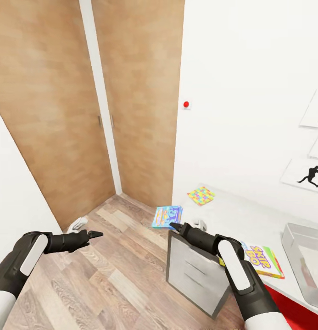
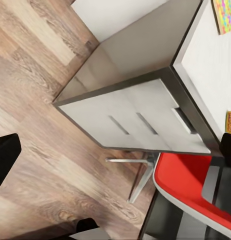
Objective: Put all the toys in the child's room - the three board games (two on the bed and one on the table), the two jigsaw puzzles on the table, and the tennis ball on the table - inside the toy box on the table in the child's room.
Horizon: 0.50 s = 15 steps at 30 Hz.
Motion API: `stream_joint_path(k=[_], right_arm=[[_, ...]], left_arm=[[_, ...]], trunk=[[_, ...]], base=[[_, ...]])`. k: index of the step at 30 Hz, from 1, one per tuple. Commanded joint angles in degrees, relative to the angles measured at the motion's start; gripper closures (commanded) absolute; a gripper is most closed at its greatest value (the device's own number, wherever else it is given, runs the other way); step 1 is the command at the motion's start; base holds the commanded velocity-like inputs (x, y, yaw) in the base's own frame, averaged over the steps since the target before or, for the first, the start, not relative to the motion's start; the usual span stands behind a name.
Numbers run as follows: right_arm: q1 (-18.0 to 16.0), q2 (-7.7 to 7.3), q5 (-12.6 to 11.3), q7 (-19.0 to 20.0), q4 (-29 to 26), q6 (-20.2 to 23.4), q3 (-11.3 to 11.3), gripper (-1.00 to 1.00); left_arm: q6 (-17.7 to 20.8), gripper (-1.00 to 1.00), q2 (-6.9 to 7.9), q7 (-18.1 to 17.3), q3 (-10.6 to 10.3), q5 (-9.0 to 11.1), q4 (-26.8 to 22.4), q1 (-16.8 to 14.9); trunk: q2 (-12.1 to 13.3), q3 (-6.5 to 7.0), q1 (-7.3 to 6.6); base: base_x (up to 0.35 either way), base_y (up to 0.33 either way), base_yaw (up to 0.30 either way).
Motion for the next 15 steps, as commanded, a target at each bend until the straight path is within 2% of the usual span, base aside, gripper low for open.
stream_joint_path(k=[1, 6, 15], right_arm=[[-0.1, 0.0, 0.1, 0.7, 0.0, 0.2, -0.1, 1.0], [-0.1, -0.35, 0.1, 2.8, 0.0, 0.2, -0.1, 1.0], [-0.1, -0.45, 0.1, 3.7, 0.0, 0.2, -0.2, 1.0]], left_arm=[[0.3, -1.0, 0.0, -0.4, 0.1, -0.4, 0.0, 0.0], [0.3, -1.0, 0.11, -0.4, 0.2, -0.4, 0.0, 0.0], [0.3, -1.0, 0.32, -0.5, 1.1, -0.3, 0.0, 0.0]], trunk=[[-0.1, -0.12, 0.04], [-0.1, -0.12, 0.04], [-0.1, -0.12, 0.04]], base=[[0.0, 0.0, -0.281], [0.0, 0.0, -0.281], [0.0, 0.0, -0.281]])
